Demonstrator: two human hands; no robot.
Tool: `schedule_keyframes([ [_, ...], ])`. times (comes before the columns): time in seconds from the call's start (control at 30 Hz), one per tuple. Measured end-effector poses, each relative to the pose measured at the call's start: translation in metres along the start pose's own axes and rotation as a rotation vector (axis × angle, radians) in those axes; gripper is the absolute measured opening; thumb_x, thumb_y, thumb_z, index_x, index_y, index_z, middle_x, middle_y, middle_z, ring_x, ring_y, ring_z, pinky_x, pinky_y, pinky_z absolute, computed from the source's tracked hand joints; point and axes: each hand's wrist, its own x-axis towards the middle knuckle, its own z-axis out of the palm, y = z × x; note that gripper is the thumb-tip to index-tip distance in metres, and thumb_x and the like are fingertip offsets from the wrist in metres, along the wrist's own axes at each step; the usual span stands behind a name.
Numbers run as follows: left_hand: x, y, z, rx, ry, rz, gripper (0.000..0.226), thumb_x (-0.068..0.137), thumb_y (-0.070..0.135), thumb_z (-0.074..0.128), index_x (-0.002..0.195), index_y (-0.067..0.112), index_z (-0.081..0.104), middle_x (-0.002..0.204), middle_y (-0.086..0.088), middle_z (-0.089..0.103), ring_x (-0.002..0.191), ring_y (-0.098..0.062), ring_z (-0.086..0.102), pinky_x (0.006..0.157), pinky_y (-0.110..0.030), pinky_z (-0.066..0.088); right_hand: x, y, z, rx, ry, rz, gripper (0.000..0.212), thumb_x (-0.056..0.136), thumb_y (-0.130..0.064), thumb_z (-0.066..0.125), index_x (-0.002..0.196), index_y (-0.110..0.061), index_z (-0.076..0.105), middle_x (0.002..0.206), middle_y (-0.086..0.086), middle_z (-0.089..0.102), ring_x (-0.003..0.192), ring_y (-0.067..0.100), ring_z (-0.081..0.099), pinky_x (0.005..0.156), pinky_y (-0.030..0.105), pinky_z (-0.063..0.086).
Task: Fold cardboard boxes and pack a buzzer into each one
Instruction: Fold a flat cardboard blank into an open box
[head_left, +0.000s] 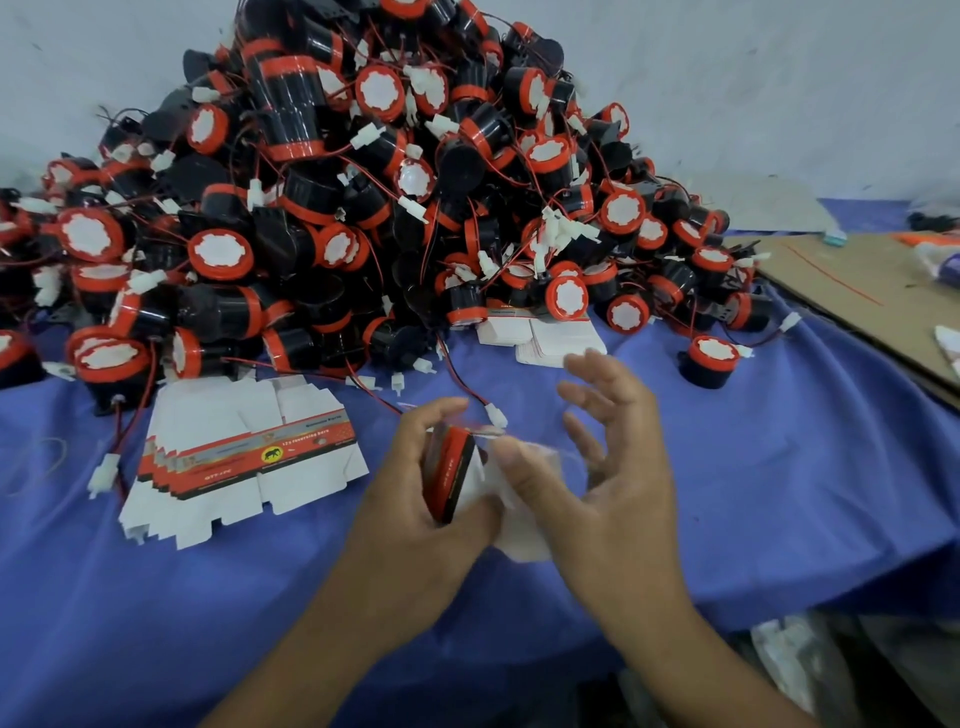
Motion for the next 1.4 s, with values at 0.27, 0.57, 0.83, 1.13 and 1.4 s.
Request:
schedule_keyframes([
  [0.27,0.006,0.003,-0.01,-0.479,0.081,-0.027,0.037,0.08,0.008,0.061,0.11,0.029,0.065,0.109,-0.014,0.069,0.076,-0.029,0.068,0.048,-0.033,0.051,0.02,0.003,-0.011,0.815,-0.301,0.763,0.057,0.084,-0.046,0.068,0.13,-0.012,0.061,0.125,0.014,0.062,0.11,0.03,0.055,0.103,0.048,0.043],
  [0.57,0.004,0.011,-0.015,-0.657,-0.013,-0.075,0.041,0.079,0.007,0.055,0.119,0.016,0.057,0.113,-0.017,0.069,0.074,-0.029,0.07,0.042,-0.032,0.048,0.017,0.012,-0.005,0.735,-0.474,0.588,0.055,0.087,-0.031,0.073,0.138,-0.018,0.059,0.14,0.015,0.059,0.121,0.034,0.059,0.11,0.052,0.045],
  [0.83,0.004,0.01,-0.009,-0.56,-0.009,-0.174,0.018,0.098,0.034,0.052,0.1,0.029,0.069,0.114,-0.019,0.066,0.086,-0.045,0.068,0.057,-0.049,0.053,0.006,0.021,0.009,0.391,-0.259,0.444,0.033,0.086,-0.025,0.065,0.116,-0.037,0.069,0.108,0.009,0.072,0.099,0.04,0.068,0.089,0.058,0.056],
  [1.13,0.004,0.011,-0.017,-0.608,-0.106,-0.267,0.034,0.067,0.03,0.071,0.1,0.025,0.065,0.114,-0.016,0.065,0.094,-0.035,0.07,0.065,-0.047,0.058,0.007,0.015,0.004,0.201,-0.304,0.365,0.038,0.083,-0.048,0.077,0.116,-0.061,0.065,0.148,0.009,0.05,0.127,0.024,0.06,0.098,0.045,0.053],
  [1.4,0.006,0.012,-0.018,-0.806,-0.007,-0.233,0.028,0.087,0.011,0.054,0.114,0.011,0.058,0.114,-0.016,0.071,0.101,-0.032,0.071,0.068,-0.034,0.06,0.012,0.007,0.001,0.555,-0.368,0.421,0.048,0.088,-0.03,0.068,0.135,-0.028,0.06,0.133,0.004,0.067,0.121,0.022,0.065,0.096,0.03,0.056],
])
